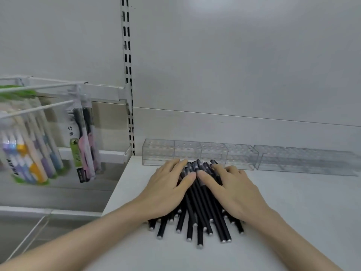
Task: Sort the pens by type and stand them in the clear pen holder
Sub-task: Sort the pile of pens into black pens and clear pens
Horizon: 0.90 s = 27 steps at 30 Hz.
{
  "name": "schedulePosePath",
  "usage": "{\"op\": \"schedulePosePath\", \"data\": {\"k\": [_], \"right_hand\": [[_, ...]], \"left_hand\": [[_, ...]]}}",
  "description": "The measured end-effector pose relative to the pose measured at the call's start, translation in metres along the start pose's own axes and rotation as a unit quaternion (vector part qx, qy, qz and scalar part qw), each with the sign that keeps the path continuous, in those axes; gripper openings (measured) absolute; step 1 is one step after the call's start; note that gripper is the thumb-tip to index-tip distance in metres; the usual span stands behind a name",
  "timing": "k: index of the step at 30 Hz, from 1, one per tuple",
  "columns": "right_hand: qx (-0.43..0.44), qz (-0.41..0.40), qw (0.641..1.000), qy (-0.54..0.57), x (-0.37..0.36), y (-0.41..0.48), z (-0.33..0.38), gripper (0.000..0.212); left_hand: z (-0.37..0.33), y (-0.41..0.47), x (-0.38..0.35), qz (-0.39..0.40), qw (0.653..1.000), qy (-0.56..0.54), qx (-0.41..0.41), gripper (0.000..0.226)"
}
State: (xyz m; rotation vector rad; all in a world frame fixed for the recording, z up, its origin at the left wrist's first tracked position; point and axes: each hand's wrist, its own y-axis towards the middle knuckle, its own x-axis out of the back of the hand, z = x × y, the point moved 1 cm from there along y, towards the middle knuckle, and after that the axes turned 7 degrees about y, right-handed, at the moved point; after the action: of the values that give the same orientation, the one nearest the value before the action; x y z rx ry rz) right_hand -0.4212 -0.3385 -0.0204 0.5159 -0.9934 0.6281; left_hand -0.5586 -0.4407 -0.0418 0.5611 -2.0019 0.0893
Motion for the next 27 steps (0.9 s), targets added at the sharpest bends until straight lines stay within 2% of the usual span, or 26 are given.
{"op": "schedulePosePath", "data": {"k": [5,10,12,16,22,27], "right_hand": [[-0.013,0.0,0.999,0.033,0.003,0.004,-0.006,0.064],[-0.001,0.036,0.998,0.049,-0.003,0.01,-0.011,0.057],[0.003,0.026,0.998,0.063,-0.002,0.01,-0.012,0.052],[0.02,-0.019,0.996,0.087,0.003,0.013,-0.011,0.048],[0.084,-0.106,0.984,0.12,0.031,0.023,-0.019,0.027],[0.107,-0.19,0.972,0.092,0.08,0.027,-0.025,0.021]], "left_hand": [[-0.002,-0.004,0.002,0.039,0.997,0.059,-0.019,0.059],[-0.001,0.001,0.002,0.053,0.996,0.071,-0.022,0.058],[-0.001,0.0,0.003,0.047,0.997,0.062,-0.028,0.055],[-0.002,0.001,0.01,0.007,0.998,0.036,-0.044,0.05],[-0.015,0.02,0.026,-0.082,0.992,0.024,-0.094,0.018],[-0.071,0.044,0.048,-0.131,0.982,0.058,-0.126,0.016]]}}
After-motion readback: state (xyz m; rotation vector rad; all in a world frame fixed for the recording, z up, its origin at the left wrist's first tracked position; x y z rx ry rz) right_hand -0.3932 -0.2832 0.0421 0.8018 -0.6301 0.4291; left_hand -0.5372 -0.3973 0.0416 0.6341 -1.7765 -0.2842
